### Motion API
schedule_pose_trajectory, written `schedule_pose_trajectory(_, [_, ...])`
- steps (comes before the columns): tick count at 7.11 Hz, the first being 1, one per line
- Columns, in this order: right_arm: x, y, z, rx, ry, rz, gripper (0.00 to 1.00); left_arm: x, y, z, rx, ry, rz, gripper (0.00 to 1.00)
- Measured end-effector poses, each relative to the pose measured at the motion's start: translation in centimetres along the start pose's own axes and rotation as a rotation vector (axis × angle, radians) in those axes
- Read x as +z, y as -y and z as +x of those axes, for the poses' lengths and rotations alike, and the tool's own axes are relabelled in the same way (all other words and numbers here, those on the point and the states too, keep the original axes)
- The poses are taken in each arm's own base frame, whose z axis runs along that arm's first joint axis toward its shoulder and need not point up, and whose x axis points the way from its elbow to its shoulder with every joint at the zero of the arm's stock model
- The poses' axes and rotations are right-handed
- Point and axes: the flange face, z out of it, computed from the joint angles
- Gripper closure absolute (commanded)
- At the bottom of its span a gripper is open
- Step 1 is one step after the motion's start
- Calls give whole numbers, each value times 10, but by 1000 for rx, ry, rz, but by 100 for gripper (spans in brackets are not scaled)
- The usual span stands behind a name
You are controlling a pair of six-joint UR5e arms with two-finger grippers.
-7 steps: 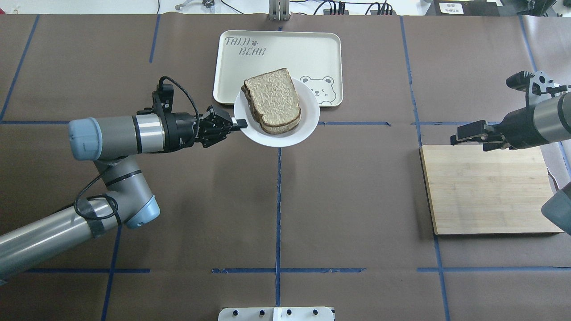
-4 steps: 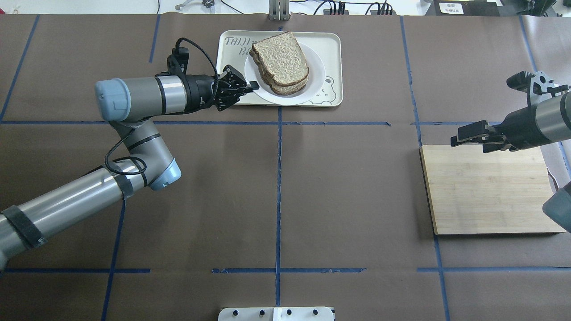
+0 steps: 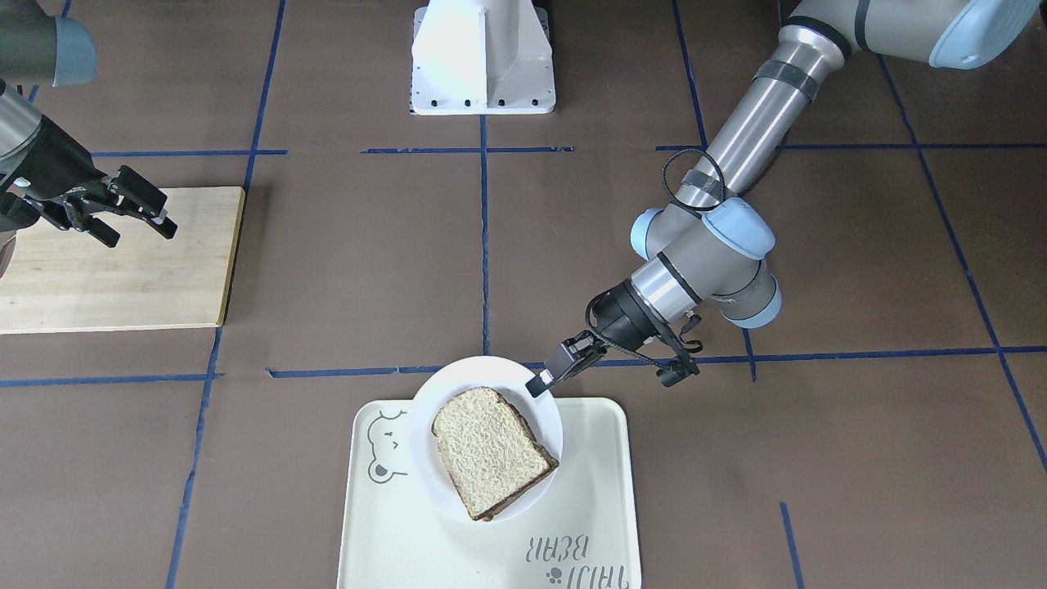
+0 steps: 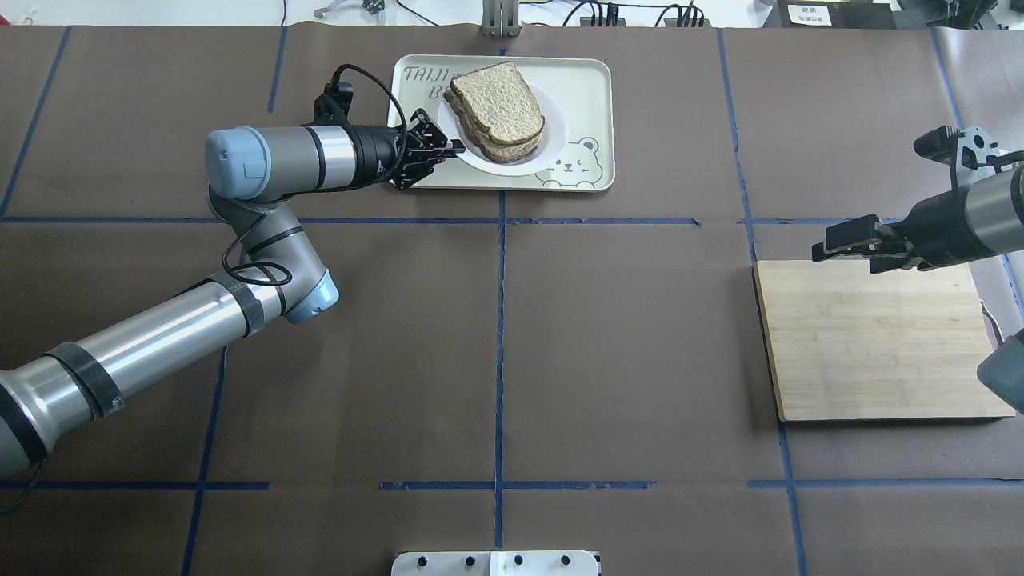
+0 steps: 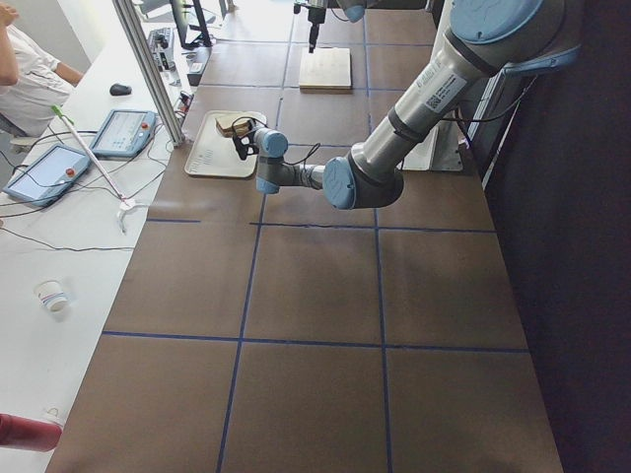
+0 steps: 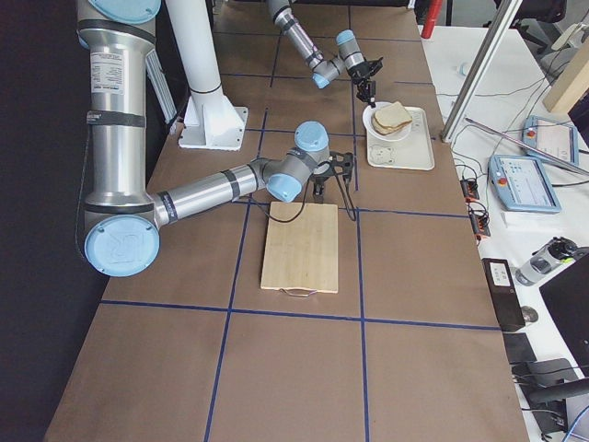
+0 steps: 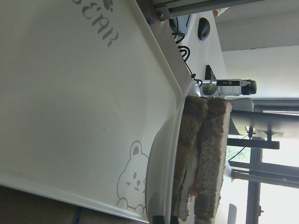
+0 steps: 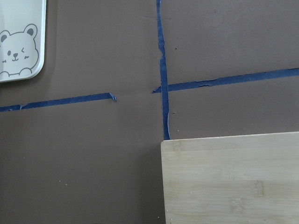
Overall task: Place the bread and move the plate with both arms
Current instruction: 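Slide the plate with the left gripper away from the robot onto the bear tray, then settle the plate on the tray and open the left gripper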
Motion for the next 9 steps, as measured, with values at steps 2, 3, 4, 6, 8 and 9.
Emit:
schedule_pose_trajectory(2, [-4, -3, 0, -3, 4, 3, 0, 12, 9, -6, -55, 21, 42, 100])
schedule_pose_trajectory(3, [-5, -4, 1, -2, 4, 3, 0, 17, 11, -7, -64, 31, 50, 100])
schedule_pose_trajectory(4, [-6, -5, 2, -2, 3, 3, 0, 21, 12, -10, -69, 40, 56, 100])
schedule_pose_trajectory(6, [-7, -5, 3, -1, 3, 3, 0, 26, 13, -14, -74, 55, 65, 100])
schedule_pose_trajectory(8, [-7, -5, 2, -1, 4, 5, 0, 32, 10, -23, -78, 69, 75, 82])
schedule_pose_trajectory(9, [-8, -5, 2, -2, 5, 6, 0, 34, 9, -26, -80, 75, 79, 61])
